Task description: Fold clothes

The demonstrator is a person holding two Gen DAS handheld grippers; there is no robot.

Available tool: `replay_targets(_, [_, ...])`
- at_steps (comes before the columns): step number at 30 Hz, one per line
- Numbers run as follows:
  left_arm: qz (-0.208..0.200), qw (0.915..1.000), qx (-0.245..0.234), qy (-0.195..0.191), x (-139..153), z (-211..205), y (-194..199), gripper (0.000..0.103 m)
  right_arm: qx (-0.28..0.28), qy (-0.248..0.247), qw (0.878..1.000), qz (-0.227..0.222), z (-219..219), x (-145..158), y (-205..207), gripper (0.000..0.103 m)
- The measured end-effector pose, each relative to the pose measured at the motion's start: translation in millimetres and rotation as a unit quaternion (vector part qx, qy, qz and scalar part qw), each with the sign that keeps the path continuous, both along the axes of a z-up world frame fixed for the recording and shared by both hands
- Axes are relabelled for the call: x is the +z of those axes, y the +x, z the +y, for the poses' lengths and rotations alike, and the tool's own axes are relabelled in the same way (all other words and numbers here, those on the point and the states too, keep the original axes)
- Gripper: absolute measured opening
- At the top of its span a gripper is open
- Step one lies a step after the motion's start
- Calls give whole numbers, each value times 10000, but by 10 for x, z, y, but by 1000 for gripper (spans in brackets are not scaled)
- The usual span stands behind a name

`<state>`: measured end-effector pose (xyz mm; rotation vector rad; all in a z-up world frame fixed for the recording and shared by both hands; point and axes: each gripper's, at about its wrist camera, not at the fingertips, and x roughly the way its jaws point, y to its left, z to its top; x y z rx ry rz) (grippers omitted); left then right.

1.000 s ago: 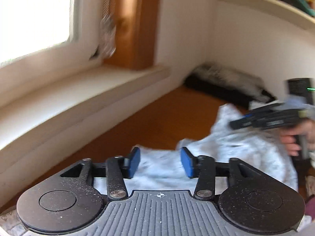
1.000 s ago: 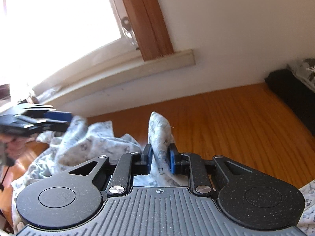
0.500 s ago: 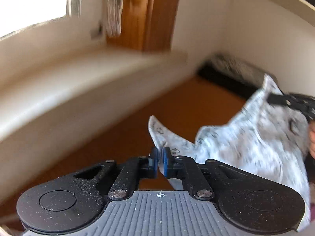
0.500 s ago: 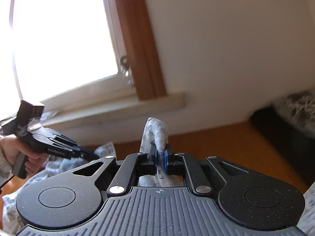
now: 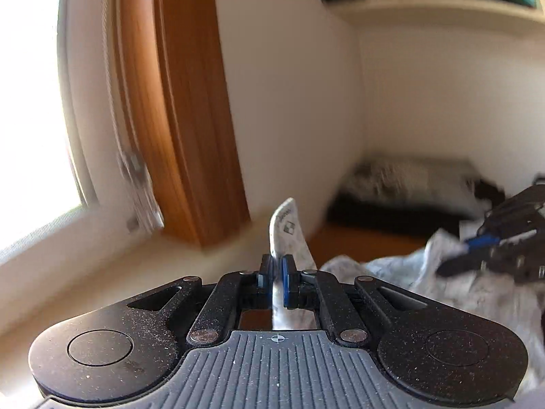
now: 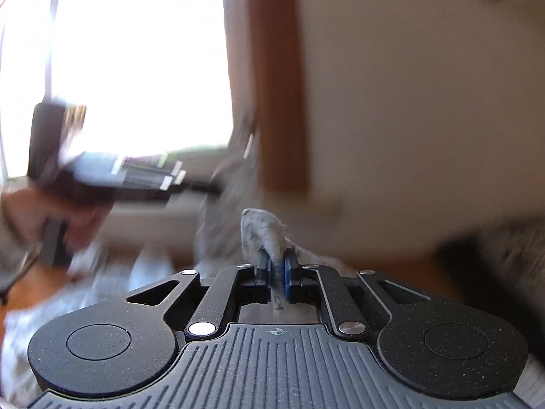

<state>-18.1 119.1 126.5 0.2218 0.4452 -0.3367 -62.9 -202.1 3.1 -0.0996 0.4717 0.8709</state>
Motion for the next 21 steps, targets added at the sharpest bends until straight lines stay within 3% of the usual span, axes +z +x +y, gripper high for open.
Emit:
replay_targets(2, [192,9998,-31,60,-219,22,0,6,299,-407,9982,336,19,-245,-5,26])
replay_targets(8, [440,9988,-207,29,-636,133,-137,6,-234,79,9984,500,-361,-208,171,42])
replay_targets(12, [404,9984,-389,-70,-579,90,-227,6,-610,427,9954,596,-621,-172,291,43])
replay_targets(16, [420,9967,-687,-111,-522,-38,-344,6,-891,733,9920,514,-607,-198,381,43])
replay_targets(21, [534,9938,-969,95,-616,-224,-528,7,-308,893,9934,646,-344,-248,361,42])
